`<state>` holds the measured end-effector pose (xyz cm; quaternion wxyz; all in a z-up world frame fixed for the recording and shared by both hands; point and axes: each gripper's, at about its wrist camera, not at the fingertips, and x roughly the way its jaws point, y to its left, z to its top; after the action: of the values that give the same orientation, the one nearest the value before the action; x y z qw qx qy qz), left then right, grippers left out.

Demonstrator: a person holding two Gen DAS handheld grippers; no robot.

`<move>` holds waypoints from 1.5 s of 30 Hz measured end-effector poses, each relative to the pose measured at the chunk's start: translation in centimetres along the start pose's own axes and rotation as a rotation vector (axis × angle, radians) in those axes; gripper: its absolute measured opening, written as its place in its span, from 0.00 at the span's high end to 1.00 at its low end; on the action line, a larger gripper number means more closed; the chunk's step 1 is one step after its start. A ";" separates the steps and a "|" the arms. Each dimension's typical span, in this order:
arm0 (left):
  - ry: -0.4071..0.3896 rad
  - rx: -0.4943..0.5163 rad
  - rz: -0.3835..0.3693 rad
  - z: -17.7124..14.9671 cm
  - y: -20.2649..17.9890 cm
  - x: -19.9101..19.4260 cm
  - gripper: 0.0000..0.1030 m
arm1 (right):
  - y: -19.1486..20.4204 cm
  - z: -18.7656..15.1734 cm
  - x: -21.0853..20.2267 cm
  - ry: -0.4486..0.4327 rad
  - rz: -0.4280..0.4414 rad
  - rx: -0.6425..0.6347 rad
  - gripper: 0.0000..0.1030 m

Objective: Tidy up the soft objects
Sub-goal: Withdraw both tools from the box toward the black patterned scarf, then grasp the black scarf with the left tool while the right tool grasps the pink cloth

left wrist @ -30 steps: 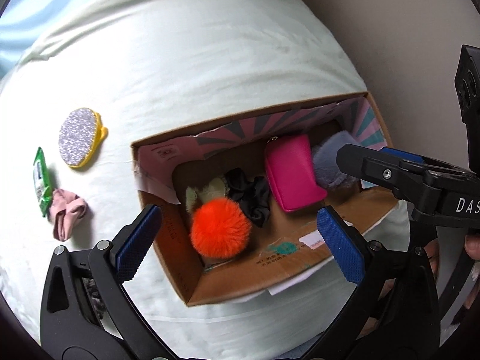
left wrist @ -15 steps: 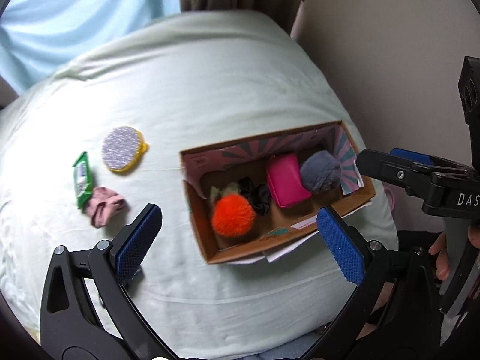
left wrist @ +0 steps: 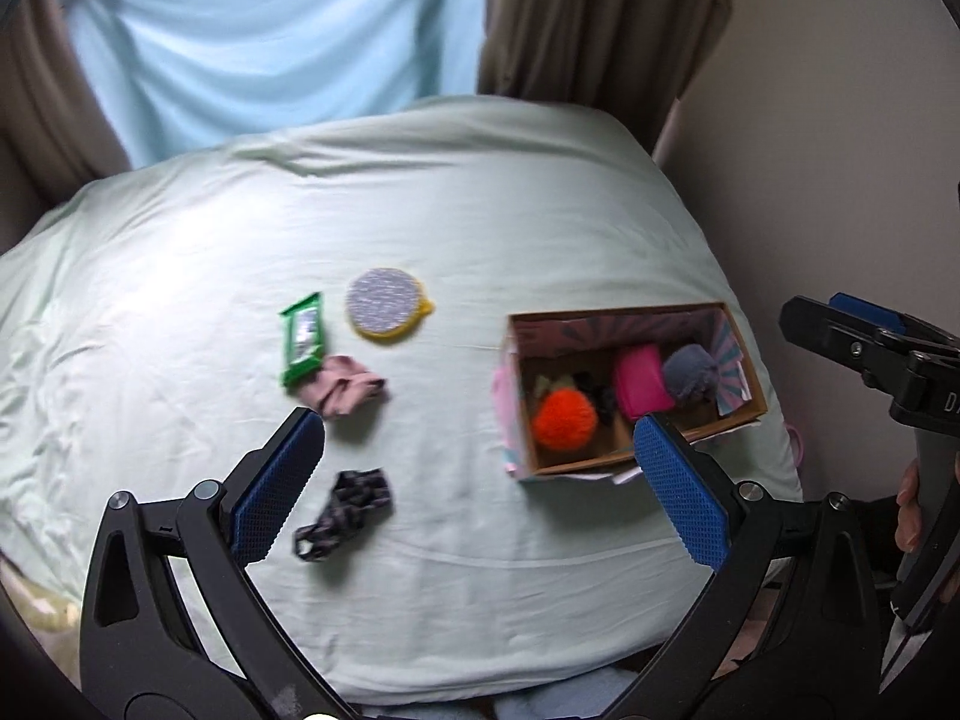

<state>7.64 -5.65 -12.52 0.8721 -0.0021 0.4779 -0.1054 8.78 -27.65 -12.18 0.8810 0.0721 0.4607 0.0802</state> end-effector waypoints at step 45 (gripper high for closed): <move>0.211 0.238 -0.194 -16.0 15.8 21.8 0.06 | 19.3 -5.2 31.3 0.278 0.055 -0.426 0.01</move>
<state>8.56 7.27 -41.04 0.7969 0.0660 0.5484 -0.2446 20.62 -2.00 -36.25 0.8018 -0.1146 0.5482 0.2086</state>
